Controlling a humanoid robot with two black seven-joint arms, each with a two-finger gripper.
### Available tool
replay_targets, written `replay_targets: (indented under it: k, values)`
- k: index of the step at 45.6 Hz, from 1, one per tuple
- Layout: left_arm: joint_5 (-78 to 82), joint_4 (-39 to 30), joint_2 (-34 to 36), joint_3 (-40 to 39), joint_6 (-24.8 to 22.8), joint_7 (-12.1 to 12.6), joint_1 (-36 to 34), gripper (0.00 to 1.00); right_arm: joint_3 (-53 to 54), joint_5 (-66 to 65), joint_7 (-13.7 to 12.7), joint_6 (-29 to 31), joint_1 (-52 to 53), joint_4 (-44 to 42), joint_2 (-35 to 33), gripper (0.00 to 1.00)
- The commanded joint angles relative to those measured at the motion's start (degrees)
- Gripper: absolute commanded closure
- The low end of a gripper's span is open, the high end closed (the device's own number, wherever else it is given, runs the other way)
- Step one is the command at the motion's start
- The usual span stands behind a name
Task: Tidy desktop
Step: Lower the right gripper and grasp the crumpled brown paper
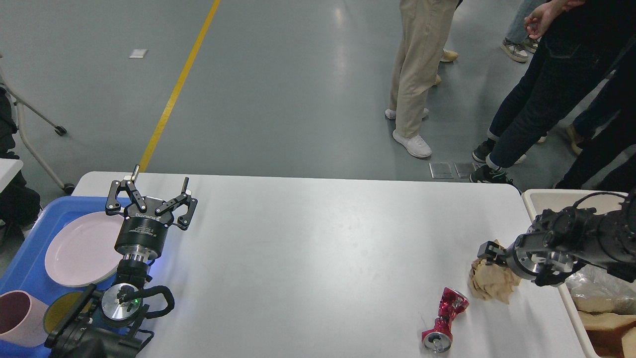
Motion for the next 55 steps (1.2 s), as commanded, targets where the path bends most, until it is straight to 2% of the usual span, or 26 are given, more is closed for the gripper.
replay_targets:
  k: [1, 9, 14, 22, 23, 25, 35, 47, 50, 55]
  values:
    - [0.0, 0.0, 0.0, 0.0, 0.0, 0.0, 0.0, 0.03, 2.6, 0.4, 0.0, -0.8, -1.5, -1.2, 0.0, 0.01]
    - [0.0, 0.0, 0.0, 0.0, 0.0, 0.0, 0.0, 0.03, 5.2, 0.3, 0.0, -1.0, -2.2, -1.6, 0.0, 0.04]
    - [0.0, 0.0, 0.0, 0.0, 0.0, 0.0, 0.0, 0.03, 5.5, 0.3, 0.0, -1.5, -2.7, -1.6, 0.5, 0.16]
    - [0.0, 0.0, 0.0, 0.0, 0.0, 0.0, 0.0, 0.03, 5.4, 0.4, -0.2, -1.3, -3.9, -1.6, 1.6, 0.67]
    - [0.0, 0.0, 0.0, 0.0, 0.0, 0.0, 0.0, 0.03, 5.4, 0.4, -0.2, -1.3, -4.0, -1.6, 1.6, 0.76]
    - [0.0, 0.0, 0.0, 0.0, 0.0, 0.0, 0.0, 0.03, 5.3, 0.2, -0.4, -1.0, -4.1, -1.5, 1.7, 0.99]
    - [0.0, 0.0, 0.0, 0.0, 0.0, 0.0, 0.0, 0.03, 5.2, 0.5, -1.8, -1.5, -4.1, -1.7, 1.3, 1.00]
    - [0.0, 0.0, 0.0, 0.0, 0.0, 0.0, 0.0, 0.03, 5.3, 0.6, -2.0, -0.4, -3.1, -1.2, 0.8, 1.00]
    - [0.0, 0.0, 0.0, 0.0, 0.0, 0.0, 0.0, 0.03, 5.3, 1.2, -2.3, 0.7, -1.4, -0.8, 0.2, 1.00]
    - [0.0, 0.0, 0.0, 0.0, 0.0, 0.0, 0.0, 0.03, 5.0, 1.6, -3.2, 7.6, 3.7, 2.6, -3.6, 1.00]
